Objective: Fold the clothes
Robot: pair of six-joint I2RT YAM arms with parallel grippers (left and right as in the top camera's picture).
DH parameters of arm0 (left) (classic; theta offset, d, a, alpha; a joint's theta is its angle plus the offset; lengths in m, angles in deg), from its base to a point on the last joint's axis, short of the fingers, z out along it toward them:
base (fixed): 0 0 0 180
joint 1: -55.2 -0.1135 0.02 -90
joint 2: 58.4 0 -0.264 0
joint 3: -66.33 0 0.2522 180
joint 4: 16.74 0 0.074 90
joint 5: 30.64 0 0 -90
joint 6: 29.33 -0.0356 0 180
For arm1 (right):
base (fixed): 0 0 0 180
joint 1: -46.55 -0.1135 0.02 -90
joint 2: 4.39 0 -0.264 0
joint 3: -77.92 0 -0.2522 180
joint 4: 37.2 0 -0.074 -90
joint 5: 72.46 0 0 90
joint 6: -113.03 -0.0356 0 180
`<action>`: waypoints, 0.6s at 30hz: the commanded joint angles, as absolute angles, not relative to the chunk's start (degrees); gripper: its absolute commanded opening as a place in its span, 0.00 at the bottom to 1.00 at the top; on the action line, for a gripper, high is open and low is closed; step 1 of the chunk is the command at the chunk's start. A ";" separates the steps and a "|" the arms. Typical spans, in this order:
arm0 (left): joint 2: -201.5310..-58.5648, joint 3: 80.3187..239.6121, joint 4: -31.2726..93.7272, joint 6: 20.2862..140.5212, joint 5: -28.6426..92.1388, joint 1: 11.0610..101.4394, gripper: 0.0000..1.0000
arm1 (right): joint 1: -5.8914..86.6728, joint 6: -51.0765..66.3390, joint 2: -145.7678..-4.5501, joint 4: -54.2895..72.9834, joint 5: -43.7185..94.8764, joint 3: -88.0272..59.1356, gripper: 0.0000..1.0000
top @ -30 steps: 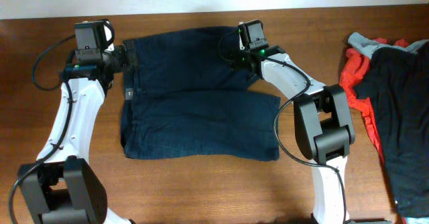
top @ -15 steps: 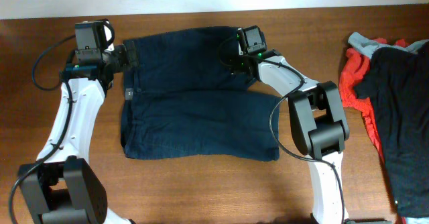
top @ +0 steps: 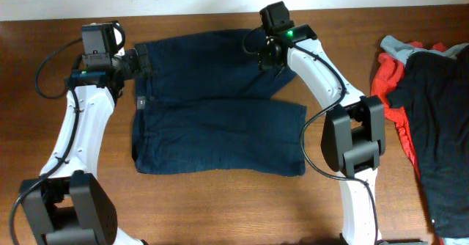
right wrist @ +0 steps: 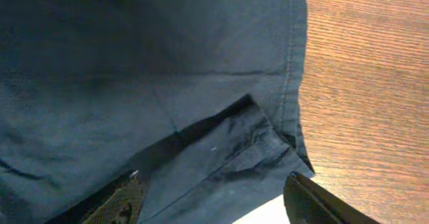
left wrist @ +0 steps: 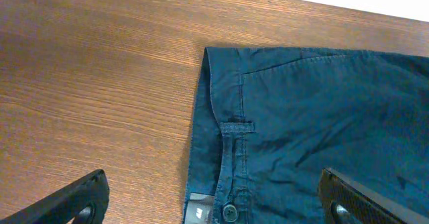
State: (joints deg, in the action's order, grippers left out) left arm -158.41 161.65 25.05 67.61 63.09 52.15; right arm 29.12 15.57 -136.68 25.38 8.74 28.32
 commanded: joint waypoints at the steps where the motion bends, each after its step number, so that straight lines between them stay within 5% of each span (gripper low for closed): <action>1: -158.45 161.98 25.01 68.11 63.70 51.93 0.99 | 32.10 18.54 -136.02 24.53 13.26 29.06 0.75; 18: -158.45 161.98 25.01 68.11 63.70 51.93 0.99 | 38.00 32.46 -142.05 20.75 28.89 28.97 0.74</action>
State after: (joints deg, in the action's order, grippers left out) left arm -158.41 161.65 25.07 67.61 63.09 52.15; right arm 38.67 29.68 -139.65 21.03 27.16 28.32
